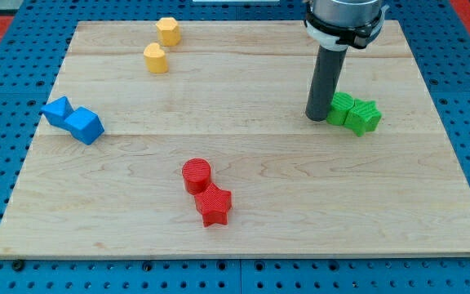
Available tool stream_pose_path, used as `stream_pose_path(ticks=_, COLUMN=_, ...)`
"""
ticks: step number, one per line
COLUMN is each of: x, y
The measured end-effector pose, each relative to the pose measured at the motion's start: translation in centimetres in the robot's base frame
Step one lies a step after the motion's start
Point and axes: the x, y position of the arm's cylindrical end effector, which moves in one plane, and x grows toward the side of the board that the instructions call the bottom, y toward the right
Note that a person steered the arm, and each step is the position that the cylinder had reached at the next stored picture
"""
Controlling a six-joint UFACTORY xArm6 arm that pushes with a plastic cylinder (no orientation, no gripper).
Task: Place your hand at the center of the board
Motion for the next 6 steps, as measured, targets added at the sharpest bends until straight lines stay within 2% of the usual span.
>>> stream_pose_path(ticks=6, x=-0.37, y=-0.95)
